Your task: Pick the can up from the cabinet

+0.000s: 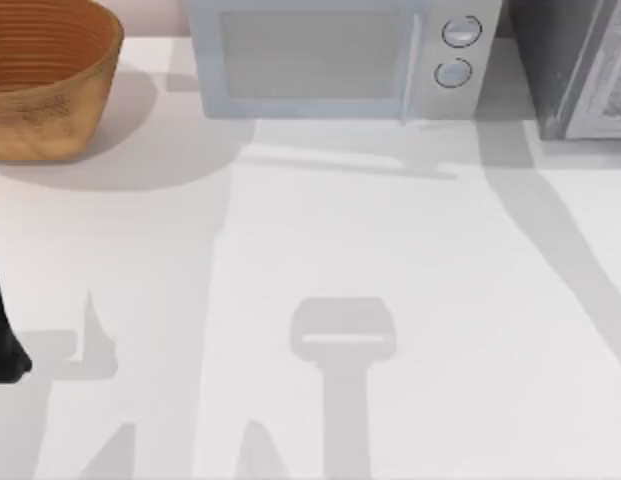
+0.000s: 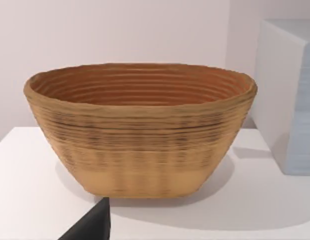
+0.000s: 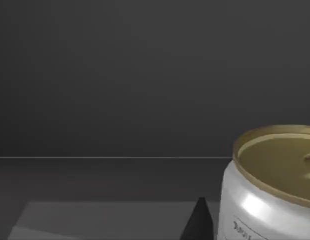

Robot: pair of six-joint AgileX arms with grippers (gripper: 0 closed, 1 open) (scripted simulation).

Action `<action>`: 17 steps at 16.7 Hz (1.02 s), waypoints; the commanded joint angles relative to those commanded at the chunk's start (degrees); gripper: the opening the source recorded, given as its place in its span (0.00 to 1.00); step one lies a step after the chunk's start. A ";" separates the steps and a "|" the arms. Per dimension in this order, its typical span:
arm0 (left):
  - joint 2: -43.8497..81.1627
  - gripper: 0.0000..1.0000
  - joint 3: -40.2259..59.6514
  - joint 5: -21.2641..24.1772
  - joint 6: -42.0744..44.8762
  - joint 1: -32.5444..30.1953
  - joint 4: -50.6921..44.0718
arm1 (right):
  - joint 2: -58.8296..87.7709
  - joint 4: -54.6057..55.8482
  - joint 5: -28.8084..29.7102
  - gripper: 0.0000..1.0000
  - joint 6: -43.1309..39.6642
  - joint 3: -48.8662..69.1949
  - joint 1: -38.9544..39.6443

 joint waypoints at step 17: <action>0.00 1.00 0.00 0.00 0.00 0.00 0.00 | -20.77 -9.76 6.12 0.00 -0.35 -13.13 6.43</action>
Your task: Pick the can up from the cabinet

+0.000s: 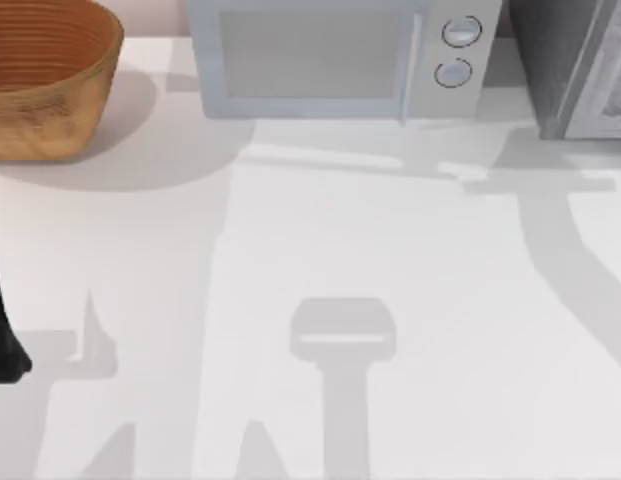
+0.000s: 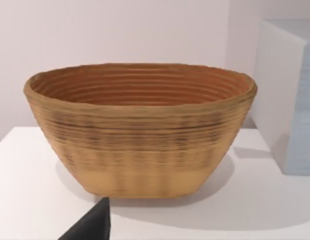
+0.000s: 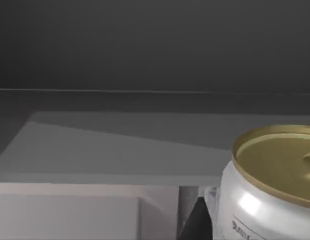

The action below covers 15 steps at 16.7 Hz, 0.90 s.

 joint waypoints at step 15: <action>0.00 1.00 0.00 0.00 0.00 0.00 0.00 | -51.80 27.40 -24.72 0.00 -0.36 -80.15 -23.83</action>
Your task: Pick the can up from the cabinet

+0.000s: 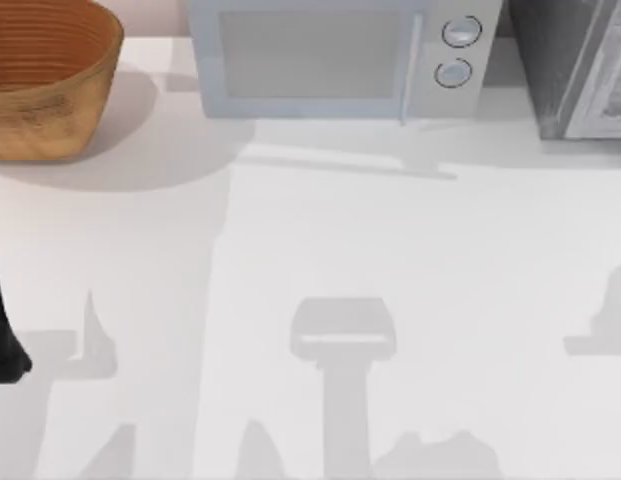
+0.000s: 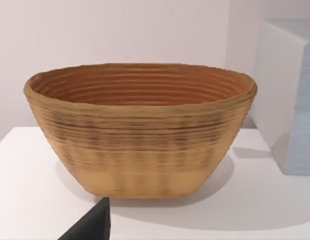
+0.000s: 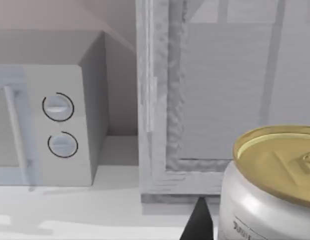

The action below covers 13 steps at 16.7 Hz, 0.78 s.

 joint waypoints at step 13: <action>0.00 1.00 0.00 0.00 0.00 0.00 0.00 | -10.17 5.40 -5.21 0.00 -0.11 -13.62 -5.25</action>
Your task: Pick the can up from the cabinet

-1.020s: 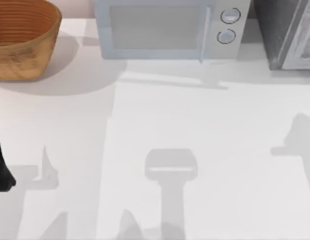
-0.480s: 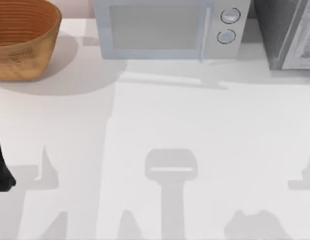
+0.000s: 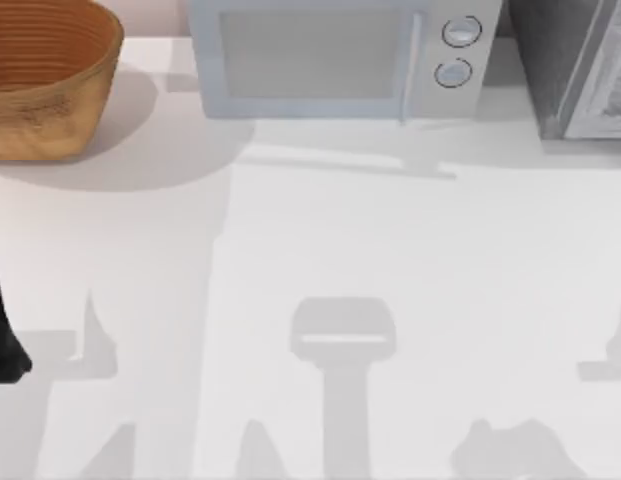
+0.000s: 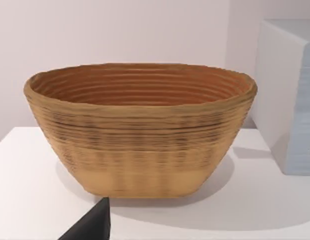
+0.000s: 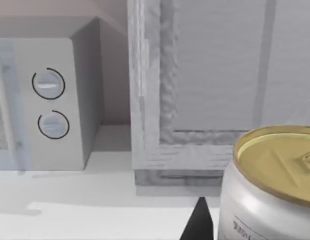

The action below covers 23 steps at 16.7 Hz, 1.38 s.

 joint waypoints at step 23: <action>0.00 1.00 0.00 0.00 0.00 0.00 0.00 | 58.03 41.66 -53.27 0.00 0.34 26.35 -30.39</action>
